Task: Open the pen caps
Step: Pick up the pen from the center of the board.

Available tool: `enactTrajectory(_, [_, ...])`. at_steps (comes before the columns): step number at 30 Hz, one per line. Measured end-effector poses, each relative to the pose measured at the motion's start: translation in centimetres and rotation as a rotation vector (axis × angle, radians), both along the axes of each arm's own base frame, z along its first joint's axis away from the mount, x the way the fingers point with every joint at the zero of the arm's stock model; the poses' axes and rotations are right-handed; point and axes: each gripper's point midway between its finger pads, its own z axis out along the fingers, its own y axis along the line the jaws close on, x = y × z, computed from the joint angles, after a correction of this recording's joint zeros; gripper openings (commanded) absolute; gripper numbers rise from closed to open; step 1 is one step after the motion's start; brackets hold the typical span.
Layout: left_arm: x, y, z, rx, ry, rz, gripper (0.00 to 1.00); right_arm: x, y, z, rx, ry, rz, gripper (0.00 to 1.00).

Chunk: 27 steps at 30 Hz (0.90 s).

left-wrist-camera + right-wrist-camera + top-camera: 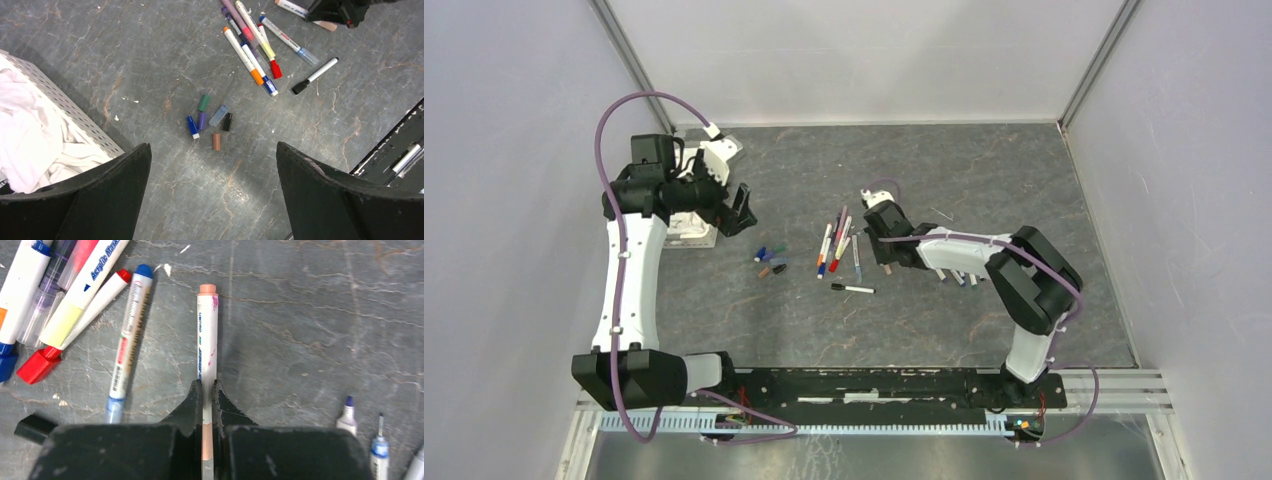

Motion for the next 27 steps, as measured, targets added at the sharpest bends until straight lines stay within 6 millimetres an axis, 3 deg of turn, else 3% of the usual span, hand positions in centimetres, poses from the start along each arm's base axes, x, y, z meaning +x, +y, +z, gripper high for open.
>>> enactTrajectory(3, [-0.3, -0.3, -0.1, -0.015, 0.015, -0.011, 1.0, -0.2, -1.1, 1.3, 0.031, -0.011, -0.013, 0.0])
enactTrajectory(5, [-0.4, -0.5, -0.2, -0.025, 0.022, -0.019, 1.0, -0.2, -1.3, 3.2, 0.077, -0.035, -0.016, 0.0])
enactTrajectory(9, [-1.0, -1.3, -0.2, -0.067, 0.042, -0.049, 1.0, -0.1, 0.5, 8.1, 0.237, -0.112, 0.011, 0.0])
enactTrajectory(16, [-2.7, -3.7, -0.4, -0.206, 0.099, -0.14, 1.0, -1.9, 6.0, 16.2, 0.57, -0.22, 0.106, 0.0])
enactTrajectory(23, [-5.4, -6.5, -1.7, -0.407, 0.202, -0.241, 1.0, -6.4, 12.6, 22.5, 0.821, -0.258, 0.213, 0.0])
enactTrajectory(27, [-6.2, -7.2, -1.3, -0.458, 0.205, -0.27, 0.96, -7.7, 15.2, 26.1, 0.94, -0.28, 0.236, 0.0])
